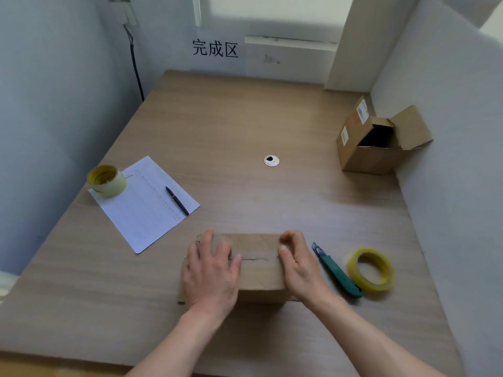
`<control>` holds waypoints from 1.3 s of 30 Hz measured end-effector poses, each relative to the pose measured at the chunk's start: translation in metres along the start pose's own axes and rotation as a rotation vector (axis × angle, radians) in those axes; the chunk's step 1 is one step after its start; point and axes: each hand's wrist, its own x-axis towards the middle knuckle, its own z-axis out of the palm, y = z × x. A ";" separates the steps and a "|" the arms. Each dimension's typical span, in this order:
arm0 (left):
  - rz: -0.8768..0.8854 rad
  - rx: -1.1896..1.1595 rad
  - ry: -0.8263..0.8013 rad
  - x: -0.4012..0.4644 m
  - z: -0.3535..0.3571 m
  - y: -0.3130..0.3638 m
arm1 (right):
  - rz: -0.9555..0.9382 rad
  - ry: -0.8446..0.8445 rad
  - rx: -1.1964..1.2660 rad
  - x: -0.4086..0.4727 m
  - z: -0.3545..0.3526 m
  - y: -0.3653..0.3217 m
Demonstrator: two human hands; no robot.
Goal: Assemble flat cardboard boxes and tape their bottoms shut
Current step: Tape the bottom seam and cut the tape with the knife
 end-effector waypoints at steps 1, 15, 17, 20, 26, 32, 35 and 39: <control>0.008 -0.007 0.007 0.000 0.000 -0.001 | -0.002 -0.009 0.039 0.000 -0.009 0.003; 0.019 -0.051 0.007 0.016 0.014 0.044 | 0.241 -0.187 -1.175 0.005 -0.152 0.154; 0.041 -0.069 0.017 0.018 0.015 0.051 | 0.207 -0.221 -1.237 0.000 -0.154 0.168; 0.050 -0.073 0.013 0.022 0.019 0.061 | 0.157 -0.128 -1.144 0.004 -0.162 0.177; 0.061 -0.097 0.062 0.020 0.022 0.061 | 0.161 0.163 -0.039 0.037 -0.192 0.097; 0.099 -0.056 0.102 0.019 0.021 0.063 | -0.204 -0.102 0.524 0.033 -0.149 -0.014; 0.122 -0.102 0.100 0.020 0.023 0.055 | -0.207 -0.237 0.549 0.023 -0.106 -0.028; 0.164 -0.214 0.078 0.021 0.021 0.044 | -0.174 -0.214 0.511 0.014 -0.071 -0.024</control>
